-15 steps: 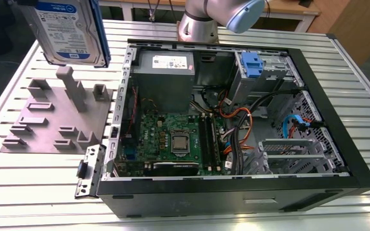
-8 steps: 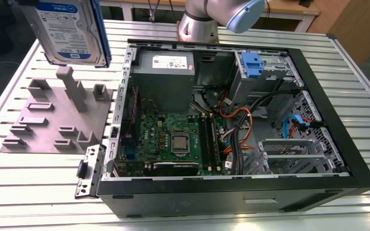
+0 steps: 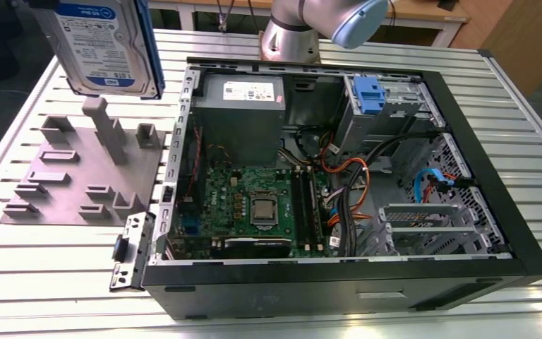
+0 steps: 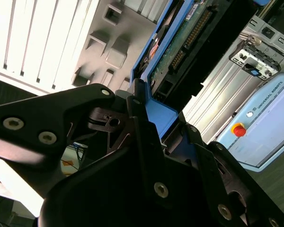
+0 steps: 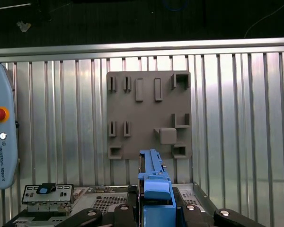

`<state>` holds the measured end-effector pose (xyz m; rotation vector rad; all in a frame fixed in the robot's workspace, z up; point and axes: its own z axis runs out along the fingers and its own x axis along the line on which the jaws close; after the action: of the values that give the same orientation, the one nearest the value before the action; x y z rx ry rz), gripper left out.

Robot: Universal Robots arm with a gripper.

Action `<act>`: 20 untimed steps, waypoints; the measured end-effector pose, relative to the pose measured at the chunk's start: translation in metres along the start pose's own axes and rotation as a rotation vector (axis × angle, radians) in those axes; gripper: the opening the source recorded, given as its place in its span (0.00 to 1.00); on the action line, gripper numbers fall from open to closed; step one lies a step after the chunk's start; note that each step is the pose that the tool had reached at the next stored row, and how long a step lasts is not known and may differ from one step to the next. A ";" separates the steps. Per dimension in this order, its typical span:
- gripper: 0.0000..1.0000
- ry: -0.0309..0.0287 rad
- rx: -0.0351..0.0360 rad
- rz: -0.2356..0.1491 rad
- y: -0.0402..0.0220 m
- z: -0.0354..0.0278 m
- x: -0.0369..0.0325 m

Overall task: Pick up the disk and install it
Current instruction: 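Pick up the disk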

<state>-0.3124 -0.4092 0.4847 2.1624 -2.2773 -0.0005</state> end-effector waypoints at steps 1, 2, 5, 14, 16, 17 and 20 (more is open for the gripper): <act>0.36 0.0000 0.0000 0.000 -0.0002 0.0000 0.0000; 0.36 0.0000 0.0000 0.000 -0.0004 0.0000 0.0000; 0.36 0.0000 0.0000 0.000 -0.0011 0.0000 -0.0001; 0.36 -0.0001 0.0001 0.000 -0.0033 0.0000 -0.0001; 0.36 0.0001 0.0000 0.000 -0.0037 0.0000 -0.0002; 0.36 0.0000 0.0000 0.000 -0.0040 0.0000 -0.0002; 0.36 0.0000 0.0000 0.000 -0.0046 0.0000 -0.0002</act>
<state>-0.3077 -0.4092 0.4847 2.1624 -2.2773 -0.0004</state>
